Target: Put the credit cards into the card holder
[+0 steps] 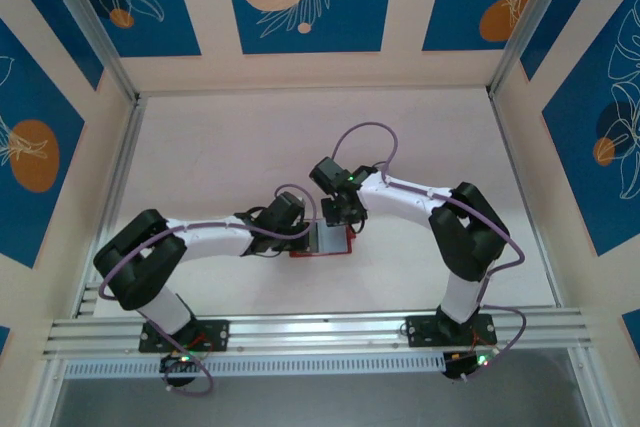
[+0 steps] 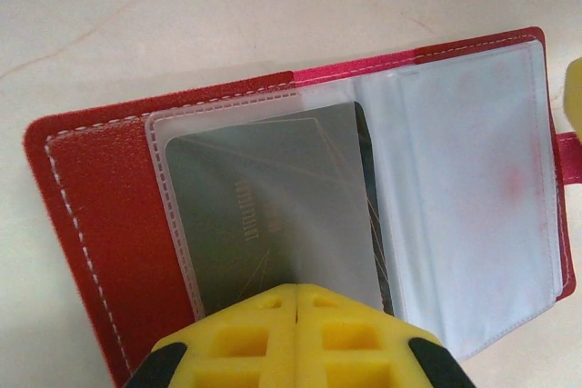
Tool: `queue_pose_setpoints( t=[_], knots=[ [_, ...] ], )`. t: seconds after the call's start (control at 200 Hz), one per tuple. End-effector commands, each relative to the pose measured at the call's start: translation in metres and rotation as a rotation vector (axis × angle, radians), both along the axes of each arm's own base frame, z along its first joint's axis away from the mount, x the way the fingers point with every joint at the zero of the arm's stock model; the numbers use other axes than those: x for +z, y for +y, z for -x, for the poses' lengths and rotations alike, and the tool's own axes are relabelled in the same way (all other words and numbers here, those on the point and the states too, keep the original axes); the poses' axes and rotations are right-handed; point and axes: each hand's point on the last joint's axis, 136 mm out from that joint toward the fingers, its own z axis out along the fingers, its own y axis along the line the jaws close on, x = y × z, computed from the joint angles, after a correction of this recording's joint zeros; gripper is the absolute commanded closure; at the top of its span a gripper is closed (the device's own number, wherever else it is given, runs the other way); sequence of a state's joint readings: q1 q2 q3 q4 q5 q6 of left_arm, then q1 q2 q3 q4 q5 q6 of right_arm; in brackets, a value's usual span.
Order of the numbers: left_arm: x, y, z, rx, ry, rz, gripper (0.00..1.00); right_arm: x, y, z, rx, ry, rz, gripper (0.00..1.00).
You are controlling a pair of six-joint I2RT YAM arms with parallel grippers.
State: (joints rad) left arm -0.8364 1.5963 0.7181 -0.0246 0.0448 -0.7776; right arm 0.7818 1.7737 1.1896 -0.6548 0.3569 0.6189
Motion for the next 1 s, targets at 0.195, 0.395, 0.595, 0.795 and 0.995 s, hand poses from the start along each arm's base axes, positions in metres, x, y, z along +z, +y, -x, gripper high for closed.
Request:
queue_pose_setpoints(
  t=[0.195, 0.395, 0.595, 0.795, 0.995],
  knots=[
    [-0.032, 0.027, 0.028, -0.006, 0.102, -0.116, 1.00, -0.014, 0.017, -0.004, 0.028, 0.046, -0.046, 0.67],
    [-0.030, 0.026, 0.027, -0.007, 0.097, -0.113, 1.00, -0.028, 0.015, -0.002, 0.025, 0.078, -0.038, 0.68],
    [-0.029, 0.026, 0.027, -0.009, 0.094, -0.113, 1.00, -0.035, 0.027, 0.016, 0.051, 0.159, -0.108, 0.68],
    [-0.029, 0.026, 0.026, -0.007, 0.093, -0.112, 1.00, -0.034, 0.048, 0.034, 0.047, 0.273, -0.319, 0.68],
    [-0.024, 0.024, 0.024, -0.011, 0.081, -0.107, 1.00, -0.031, 0.056, 0.034, -0.007, 0.355, -0.509, 0.67]
  ],
)
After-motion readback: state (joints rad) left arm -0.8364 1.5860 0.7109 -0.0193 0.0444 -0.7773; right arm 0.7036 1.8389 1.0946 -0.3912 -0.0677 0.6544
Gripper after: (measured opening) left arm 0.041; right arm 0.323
